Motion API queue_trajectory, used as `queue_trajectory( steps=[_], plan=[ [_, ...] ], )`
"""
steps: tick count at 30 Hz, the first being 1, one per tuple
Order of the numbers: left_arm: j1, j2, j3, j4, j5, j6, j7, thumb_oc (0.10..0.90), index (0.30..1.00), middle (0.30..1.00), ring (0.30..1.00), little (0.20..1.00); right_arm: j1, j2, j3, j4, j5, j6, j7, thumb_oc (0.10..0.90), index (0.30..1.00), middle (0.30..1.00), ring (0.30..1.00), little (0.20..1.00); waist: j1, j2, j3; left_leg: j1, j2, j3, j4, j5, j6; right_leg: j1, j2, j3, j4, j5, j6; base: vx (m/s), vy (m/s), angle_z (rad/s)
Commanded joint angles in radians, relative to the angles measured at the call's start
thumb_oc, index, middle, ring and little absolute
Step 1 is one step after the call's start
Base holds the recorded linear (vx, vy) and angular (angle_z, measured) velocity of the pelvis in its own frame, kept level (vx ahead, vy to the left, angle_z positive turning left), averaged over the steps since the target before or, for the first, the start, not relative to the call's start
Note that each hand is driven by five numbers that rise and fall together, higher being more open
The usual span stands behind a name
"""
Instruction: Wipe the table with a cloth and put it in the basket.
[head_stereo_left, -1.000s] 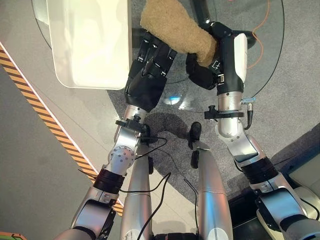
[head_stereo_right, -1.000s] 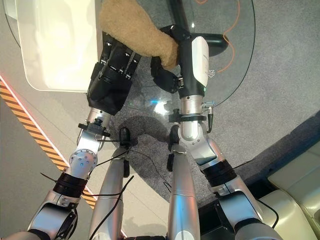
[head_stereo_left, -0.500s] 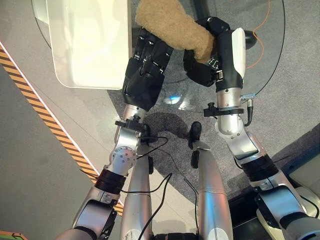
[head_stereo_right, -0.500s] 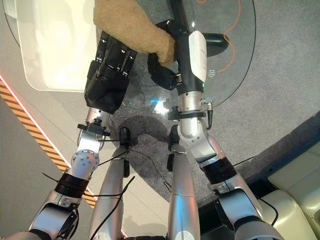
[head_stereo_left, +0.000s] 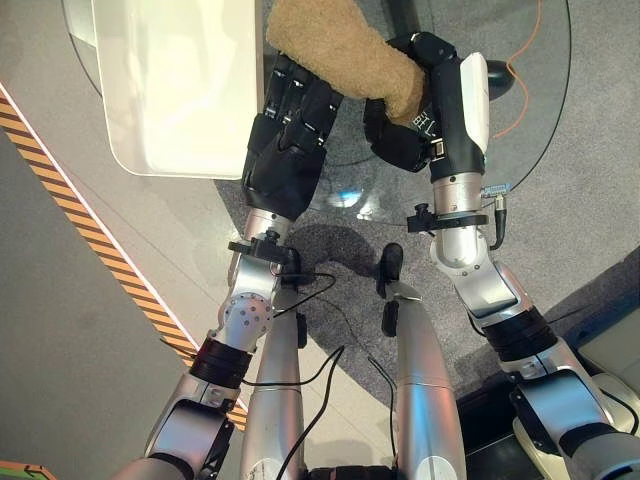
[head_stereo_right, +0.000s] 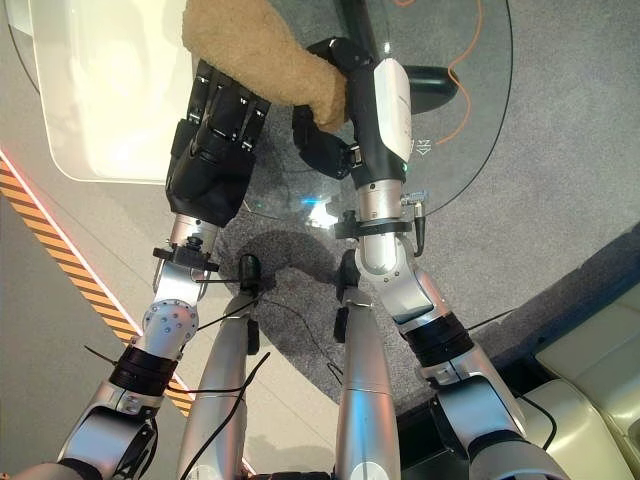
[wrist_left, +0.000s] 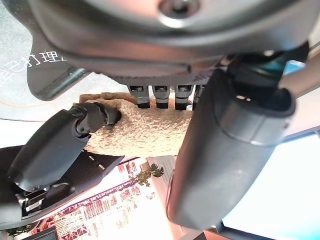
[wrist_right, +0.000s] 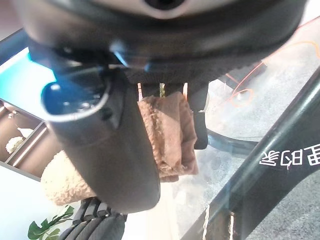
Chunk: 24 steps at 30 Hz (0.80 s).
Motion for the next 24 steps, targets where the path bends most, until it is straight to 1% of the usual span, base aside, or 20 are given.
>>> queue_trajectory(
  steps=[1,8,24],
  plan=[
    [-0.14,-0.027,0.014,-0.239,0.042,-0.101,-0.156,0.1,0.3,0.3,0.3,0.2,-0.034,-0.008,0.038,-0.067,-0.054,-0.058,0.047,0.1,0.3,0.3,0.3,0.2,0.029,-0.016,-0.029,0.03,-0.111,0.097,0.0,-0.043,0.121,0.054,0.129,-0.018,-0.074,0.01,-0.039,0.0,0.0,0.0],
    [-0.156,-0.032,0.007,-0.237,0.048,-0.11,-0.143,0.1,0.3,0.3,0.3,0.2,-0.041,-0.004,0.041,-0.063,-0.054,-0.061,0.043,0.1,0.3,0.3,0.3,0.2,0.026,-0.018,-0.029,0.027,-0.11,0.1,0.001,-0.044,0.12,0.05,0.132,-0.014,-0.073,0.011,-0.038,0.0,0.0,0.0],
    [-0.155,-0.036,0.011,-0.237,0.04,-0.102,-0.167,0.1,0.3,0.3,0.3,0.2,-0.044,-0.001,0.038,-0.059,-0.06,-0.058,0.038,0.1,0.3,0.3,0.3,0.2,0.027,-0.017,-0.029,0.023,-0.109,0.099,0.002,-0.044,0.118,0.047,0.128,-0.015,-0.076,0.013,-0.037,0.0,0.0,0.0]
  ],
)
